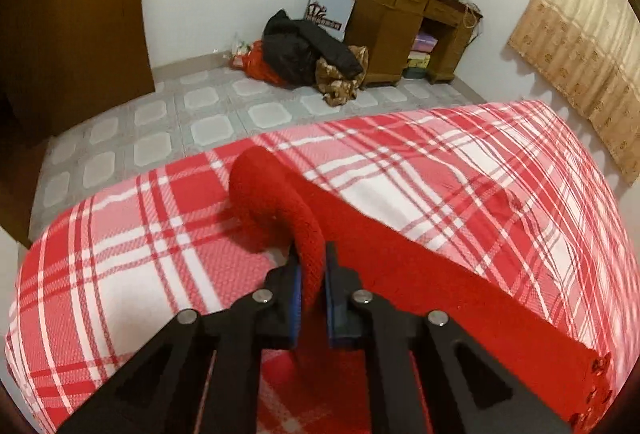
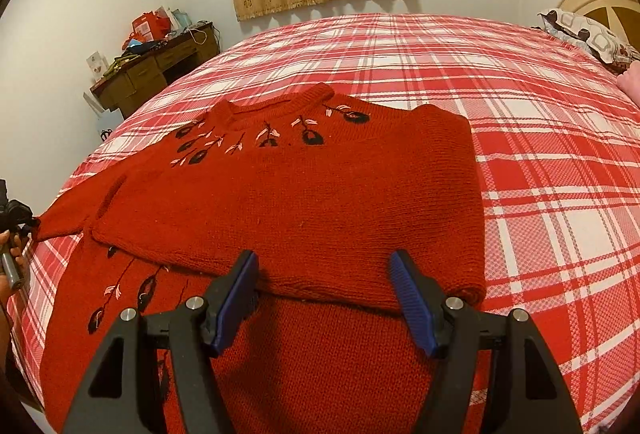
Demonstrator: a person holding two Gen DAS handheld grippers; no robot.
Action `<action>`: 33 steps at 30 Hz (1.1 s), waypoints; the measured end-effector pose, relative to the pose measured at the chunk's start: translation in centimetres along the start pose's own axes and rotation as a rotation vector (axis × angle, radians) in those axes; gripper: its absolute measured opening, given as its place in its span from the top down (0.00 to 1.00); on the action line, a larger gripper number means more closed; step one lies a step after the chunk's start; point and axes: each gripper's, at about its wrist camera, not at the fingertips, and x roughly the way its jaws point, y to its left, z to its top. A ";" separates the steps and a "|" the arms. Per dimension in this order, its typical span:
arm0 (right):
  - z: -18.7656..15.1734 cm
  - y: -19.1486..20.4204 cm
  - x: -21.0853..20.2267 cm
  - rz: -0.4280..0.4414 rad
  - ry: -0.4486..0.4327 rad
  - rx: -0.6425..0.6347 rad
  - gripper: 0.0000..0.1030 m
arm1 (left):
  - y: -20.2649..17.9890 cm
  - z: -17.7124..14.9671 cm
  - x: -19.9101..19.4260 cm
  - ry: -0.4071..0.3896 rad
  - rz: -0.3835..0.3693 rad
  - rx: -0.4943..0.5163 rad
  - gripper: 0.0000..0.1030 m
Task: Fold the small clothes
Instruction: 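Grasp the cuff of the other sleeve with the left tool, then lay the held sleeve across the sweater body with the left tool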
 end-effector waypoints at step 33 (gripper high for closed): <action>5.5 8.9 0.5 0.321 0.010 -0.037 0.33 | -20.4 -23.3 -13.8 0.021 -0.572 0.696 0.62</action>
